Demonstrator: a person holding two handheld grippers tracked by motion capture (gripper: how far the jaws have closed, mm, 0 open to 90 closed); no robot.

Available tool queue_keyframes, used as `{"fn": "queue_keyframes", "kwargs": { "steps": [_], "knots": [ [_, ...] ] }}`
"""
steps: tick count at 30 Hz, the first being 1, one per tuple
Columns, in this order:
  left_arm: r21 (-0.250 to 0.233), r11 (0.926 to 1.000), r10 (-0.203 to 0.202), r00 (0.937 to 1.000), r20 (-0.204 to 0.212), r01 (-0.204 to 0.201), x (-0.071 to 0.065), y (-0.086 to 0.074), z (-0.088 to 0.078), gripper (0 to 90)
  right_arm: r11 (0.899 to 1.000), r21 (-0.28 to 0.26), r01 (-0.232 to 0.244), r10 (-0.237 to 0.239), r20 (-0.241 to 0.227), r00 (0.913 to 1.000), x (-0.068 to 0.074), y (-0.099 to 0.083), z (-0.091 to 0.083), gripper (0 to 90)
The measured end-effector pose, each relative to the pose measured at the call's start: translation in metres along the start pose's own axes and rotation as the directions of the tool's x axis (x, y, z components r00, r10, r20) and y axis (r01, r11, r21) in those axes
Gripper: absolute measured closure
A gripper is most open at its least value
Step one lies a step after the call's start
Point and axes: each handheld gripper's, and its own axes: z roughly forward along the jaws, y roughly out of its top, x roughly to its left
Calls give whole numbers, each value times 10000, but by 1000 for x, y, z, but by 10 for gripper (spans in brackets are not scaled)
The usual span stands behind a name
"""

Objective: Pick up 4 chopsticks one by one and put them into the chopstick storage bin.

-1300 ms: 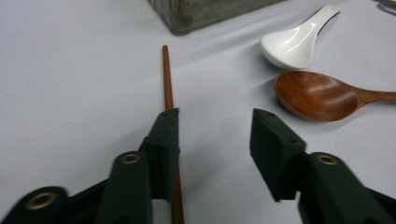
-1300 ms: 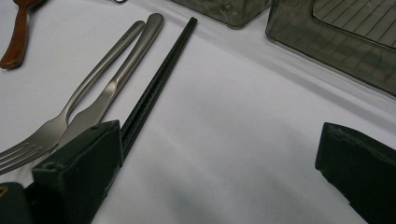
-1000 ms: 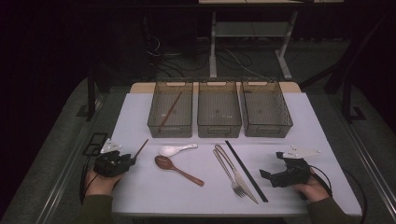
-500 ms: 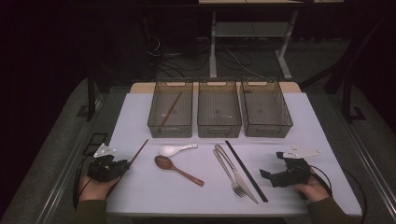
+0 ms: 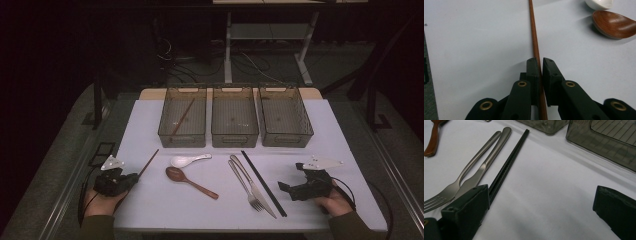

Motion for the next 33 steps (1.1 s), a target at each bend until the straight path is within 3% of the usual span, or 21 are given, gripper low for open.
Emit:
{"fn": "queue_keyframes", "kwargs": {
  "steps": [10, 20, 33],
  "knots": [
    [143, 9999, 21, 10000, -15, -20, -3, 3, 1, 840, 10000, -11, 1, -1, 3, 10000, 0, 0, 0, 6],
    [220, 9990, 391, 9989, 265, -397, -10, 9, -1, 840, 10000, 16, 2, -2, 16, 10000, 1, 0, 0, 6],
    [-460, 9981, 453, 9959, 780, -418, -19, 19, -8, 840, 10000, 38, 19, -19, 13, 10000, 0, 0, 0, 7]
  ]
}}
